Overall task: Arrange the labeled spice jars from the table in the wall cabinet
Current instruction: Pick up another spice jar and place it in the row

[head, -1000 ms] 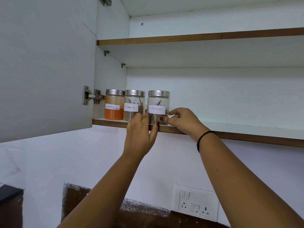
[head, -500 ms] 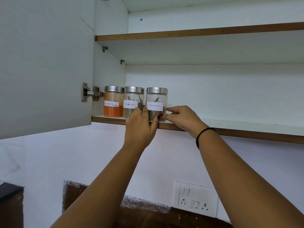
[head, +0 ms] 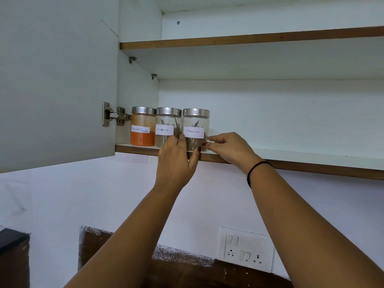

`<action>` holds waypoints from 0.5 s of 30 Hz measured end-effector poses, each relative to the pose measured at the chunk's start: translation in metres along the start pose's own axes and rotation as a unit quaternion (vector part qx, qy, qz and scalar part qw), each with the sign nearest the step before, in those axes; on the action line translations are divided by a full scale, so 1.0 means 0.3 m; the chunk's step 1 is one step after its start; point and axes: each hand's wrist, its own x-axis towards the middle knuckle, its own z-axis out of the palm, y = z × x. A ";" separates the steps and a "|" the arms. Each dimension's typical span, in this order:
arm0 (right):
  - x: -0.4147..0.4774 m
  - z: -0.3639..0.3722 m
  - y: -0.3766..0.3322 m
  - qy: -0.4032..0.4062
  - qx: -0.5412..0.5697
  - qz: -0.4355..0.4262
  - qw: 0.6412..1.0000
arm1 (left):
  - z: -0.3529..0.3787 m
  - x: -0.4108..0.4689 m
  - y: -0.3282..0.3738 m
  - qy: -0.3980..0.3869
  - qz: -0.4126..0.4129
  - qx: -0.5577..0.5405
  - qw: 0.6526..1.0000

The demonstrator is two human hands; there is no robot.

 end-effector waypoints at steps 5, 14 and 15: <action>-0.005 -0.007 -0.008 -0.015 -0.031 -0.003 0.999 | -0.002 0.009 0.002 -0.004 -0.003 0.008 1.000; -0.004 -0.004 -0.021 -0.008 -0.102 0.000 0.995 | -0.011 0.015 0.007 -0.012 -0.001 0.025 1.000; -0.004 -0.003 -0.020 -0.007 -0.102 0.002 0.995 | -0.010 0.014 0.006 -0.011 0.000 0.024 1.000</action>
